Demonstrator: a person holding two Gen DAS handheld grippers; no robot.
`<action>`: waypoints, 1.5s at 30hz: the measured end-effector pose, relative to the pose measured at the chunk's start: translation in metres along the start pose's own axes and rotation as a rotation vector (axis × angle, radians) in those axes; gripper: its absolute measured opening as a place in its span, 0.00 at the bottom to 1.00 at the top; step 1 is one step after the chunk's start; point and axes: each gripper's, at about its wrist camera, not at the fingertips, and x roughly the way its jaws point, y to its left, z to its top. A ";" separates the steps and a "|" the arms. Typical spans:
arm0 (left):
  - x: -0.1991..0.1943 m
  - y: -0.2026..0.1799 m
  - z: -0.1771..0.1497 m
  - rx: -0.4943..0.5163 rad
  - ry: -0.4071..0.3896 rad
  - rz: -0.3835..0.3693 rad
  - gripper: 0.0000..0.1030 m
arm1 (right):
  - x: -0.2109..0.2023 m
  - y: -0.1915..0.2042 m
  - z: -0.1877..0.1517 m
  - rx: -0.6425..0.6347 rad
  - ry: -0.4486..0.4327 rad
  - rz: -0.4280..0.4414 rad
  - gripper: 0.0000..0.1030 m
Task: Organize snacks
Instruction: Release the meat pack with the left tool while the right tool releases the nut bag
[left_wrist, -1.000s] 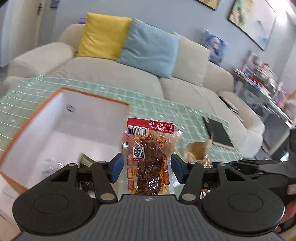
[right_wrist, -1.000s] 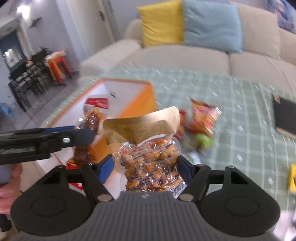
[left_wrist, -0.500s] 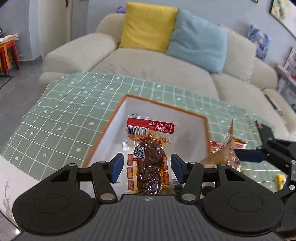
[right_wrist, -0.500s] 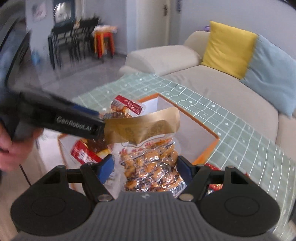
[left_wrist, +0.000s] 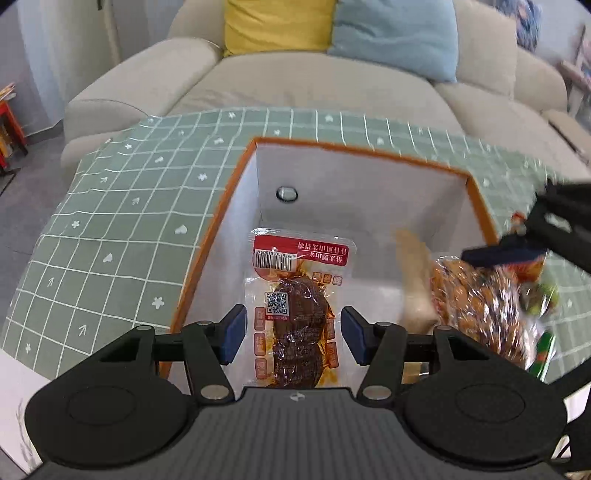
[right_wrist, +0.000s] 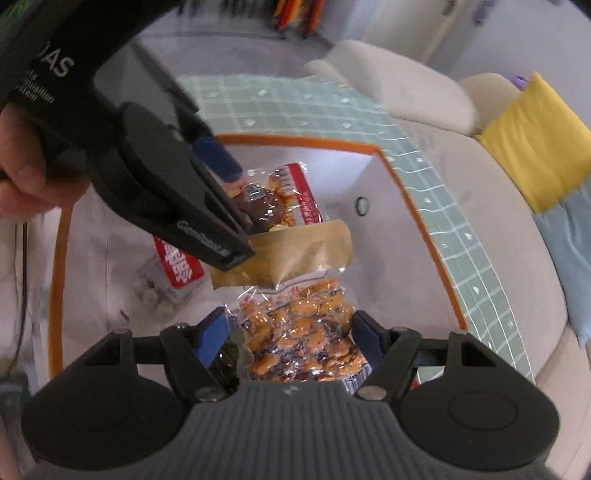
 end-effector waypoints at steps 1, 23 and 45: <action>0.003 -0.001 -0.001 0.012 0.012 0.006 0.62 | 0.004 0.001 0.002 -0.027 0.015 0.005 0.68; 0.030 -0.020 -0.012 0.177 0.122 0.079 0.67 | 0.052 0.000 0.004 -0.012 0.130 0.126 0.70; -0.006 -0.018 -0.023 0.120 -0.027 0.033 0.71 | 0.021 0.001 -0.001 0.091 0.100 0.051 0.75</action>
